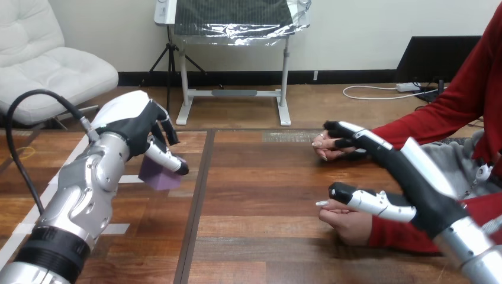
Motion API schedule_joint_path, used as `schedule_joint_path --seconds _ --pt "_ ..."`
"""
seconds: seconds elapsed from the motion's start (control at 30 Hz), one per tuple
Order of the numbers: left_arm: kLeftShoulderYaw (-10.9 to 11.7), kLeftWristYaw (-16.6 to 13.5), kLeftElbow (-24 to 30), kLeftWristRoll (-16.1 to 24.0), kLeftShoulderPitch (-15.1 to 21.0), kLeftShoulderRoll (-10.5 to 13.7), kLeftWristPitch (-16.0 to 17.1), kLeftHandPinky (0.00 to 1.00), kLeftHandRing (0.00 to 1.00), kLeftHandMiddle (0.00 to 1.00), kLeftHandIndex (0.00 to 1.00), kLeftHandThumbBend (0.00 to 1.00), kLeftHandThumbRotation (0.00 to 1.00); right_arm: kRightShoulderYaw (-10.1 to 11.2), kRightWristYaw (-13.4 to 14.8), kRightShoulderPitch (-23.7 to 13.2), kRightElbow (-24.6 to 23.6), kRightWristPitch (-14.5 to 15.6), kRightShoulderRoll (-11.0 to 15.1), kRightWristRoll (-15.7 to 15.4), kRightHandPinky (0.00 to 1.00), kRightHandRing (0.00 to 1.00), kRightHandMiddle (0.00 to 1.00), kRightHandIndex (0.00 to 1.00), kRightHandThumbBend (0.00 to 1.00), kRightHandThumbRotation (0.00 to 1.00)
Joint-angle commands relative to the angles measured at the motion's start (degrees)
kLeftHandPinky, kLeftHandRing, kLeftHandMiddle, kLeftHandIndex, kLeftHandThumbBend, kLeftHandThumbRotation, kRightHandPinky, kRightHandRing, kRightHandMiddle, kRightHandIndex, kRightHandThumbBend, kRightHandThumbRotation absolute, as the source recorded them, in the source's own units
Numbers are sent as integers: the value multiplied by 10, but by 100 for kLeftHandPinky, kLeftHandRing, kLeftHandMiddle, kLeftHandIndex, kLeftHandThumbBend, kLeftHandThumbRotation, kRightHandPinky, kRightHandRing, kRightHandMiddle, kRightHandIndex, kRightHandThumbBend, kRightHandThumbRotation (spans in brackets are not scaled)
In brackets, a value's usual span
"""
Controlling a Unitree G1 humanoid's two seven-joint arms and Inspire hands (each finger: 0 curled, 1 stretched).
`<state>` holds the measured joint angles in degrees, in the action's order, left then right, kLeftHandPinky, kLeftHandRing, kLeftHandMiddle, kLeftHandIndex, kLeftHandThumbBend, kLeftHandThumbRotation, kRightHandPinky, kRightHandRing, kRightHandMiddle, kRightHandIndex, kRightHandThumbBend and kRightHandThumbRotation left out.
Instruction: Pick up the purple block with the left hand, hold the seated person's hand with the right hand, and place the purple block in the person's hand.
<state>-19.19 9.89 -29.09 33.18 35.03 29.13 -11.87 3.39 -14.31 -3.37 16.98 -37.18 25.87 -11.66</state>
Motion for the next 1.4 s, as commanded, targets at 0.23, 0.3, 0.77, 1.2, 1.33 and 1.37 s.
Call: schedule_joint_path --seconds 0.23,0.3,0.77,1.2,1.33,1.37 --pt "19 8 50 4 4 16 -12 30 37 43 43 83 0 18 49 -79 28 14 39 -30 75 85 88 88 85 82" --pt "20 12 55 4 2 16 -17 30 37 43 43 83 0 17 54 -81 28 14 42 -32 74 85 88 88 85 83" --pt "22 16 62 3 -4 17 -21 30 37 42 43 84 0 11 62 -85 31 13 46 -27 69 83 87 88 85 86" --pt "25 15 55 3 -4 18 -13 29 35 42 43 83 0 9 58 -90 38 16 45 -25 71 84 87 89 86 85" --pt "26 14 56 2 -5 18 -11 28 34 41 43 83 0 8 61 -93 42 19 47 -30 71 84 88 89 87 85" --pt "28 14 57 1 -5 18 -10 27 34 41 43 83 0 8 61 -95 46 19 48 -32 71 84 88 89 87 85"
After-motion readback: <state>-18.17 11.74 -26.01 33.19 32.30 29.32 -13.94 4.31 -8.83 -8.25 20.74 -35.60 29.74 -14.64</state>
